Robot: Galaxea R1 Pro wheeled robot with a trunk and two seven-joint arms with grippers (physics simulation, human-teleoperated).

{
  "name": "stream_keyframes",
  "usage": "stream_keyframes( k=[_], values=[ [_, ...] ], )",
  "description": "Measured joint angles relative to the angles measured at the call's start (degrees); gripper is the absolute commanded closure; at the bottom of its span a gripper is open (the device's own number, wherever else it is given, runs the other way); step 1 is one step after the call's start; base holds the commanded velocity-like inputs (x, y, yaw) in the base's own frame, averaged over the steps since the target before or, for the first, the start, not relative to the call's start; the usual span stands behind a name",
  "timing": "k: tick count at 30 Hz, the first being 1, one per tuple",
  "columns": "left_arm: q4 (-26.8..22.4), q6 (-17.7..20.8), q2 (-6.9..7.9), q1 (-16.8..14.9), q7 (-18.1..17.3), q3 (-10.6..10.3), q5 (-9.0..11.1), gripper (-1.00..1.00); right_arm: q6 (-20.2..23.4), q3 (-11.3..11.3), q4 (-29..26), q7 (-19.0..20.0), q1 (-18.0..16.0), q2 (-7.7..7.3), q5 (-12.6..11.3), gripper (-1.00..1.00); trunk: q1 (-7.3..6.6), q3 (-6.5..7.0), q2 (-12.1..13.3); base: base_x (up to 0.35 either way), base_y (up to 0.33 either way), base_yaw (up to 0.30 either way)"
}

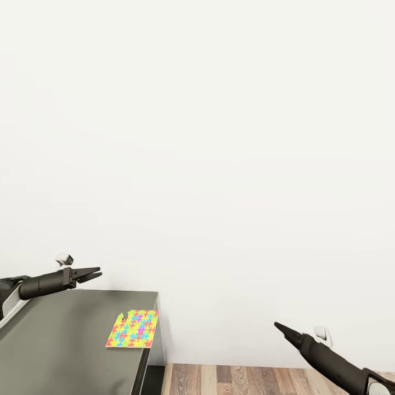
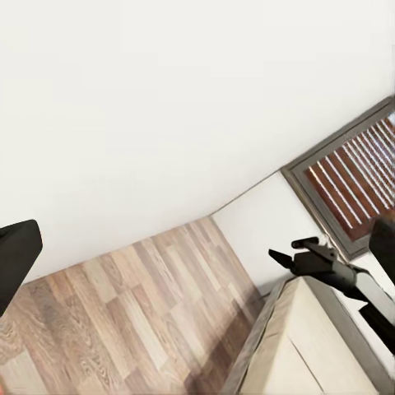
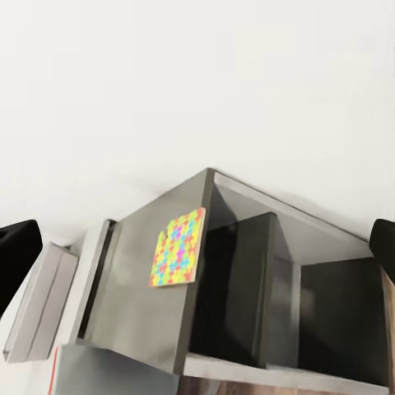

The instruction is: Put all the toys in the child's room - the three board games (two on the bed and one on the table), the two jigsaw puzzles on the table, and the tennis ball on the table - inside the toy box on the table in the child's room.

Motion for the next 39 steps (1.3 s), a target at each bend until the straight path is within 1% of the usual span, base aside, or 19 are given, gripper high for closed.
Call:
stream_keyframes(
  k=[3, 6, 12, 19, 24, 36, 39],
  values=[
    [-0.10, -0.06, -0.17, 0.63, 0.00, 0.02, -0.04, -1.00, 0.00, 0.24, -0.05, -0.89, -0.37, 0.56, -0.01, -1.00, 0.00, 0.01, 0.00, 0.000, 0.000, 0.000],
    [-1.13, 0.02, -0.30, 1.02, -0.01, 0.04, 0.00, -1.00, -0.08, 0.34, -0.08, -1.24, -0.53, 0.79, 0.00, -1.00, 0.00, 0.01, 0.00, 0.000, 0.000, 0.000],
    [-2.78, 0.19, -0.36, 1.70, 0.00, -0.03, 0.13, -1.00, -0.33, 0.40, -0.11, -1.37, -0.63, 0.93, 0.09, -1.00, 0.00, 0.01, 0.00, 0.000, 0.000, 0.000],
    [-3.18, 0.14, -0.38, 2.04, 0.00, 0.00, 0.20, -1.00, -0.53, 0.41, -0.11, -1.45, -0.64, 0.95, 0.07, -1.00, 0.00, 0.01, 0.00, 0.000, 0.000, 0.017],
    [-3.26, 0.11, -0.36, 2.10, 0.00, 0.05, 0.22, -1.00, -0.49, 0.47, -0.10, -1.42, -0.66, 0.96, 0.06, -1.00, 0.00, 0.01, 0.00, 0.000, 0.000, 0.183],
    [-3.28, 0.07, -0.30, 2.12, -0.01, 0.14, 0.22, -1.00, -0.46, 0.46, -0.07, -1.42, -0.67, 0.96, 0.04, -1.00, 0.00, 0.01, 0.00, 0.000, 0.008, 0.277],
    [-3.28, 0.07, -0.34, 2.12, -0.01, 0.12, 0.23, -1.00, -0.42, 0.43, -0.04, -1.35, -0.67, 0.96, 0.03, -1.00, -0.01, 0.00, -0.01, 0.036, 0.040, 0.169]
  ],
)
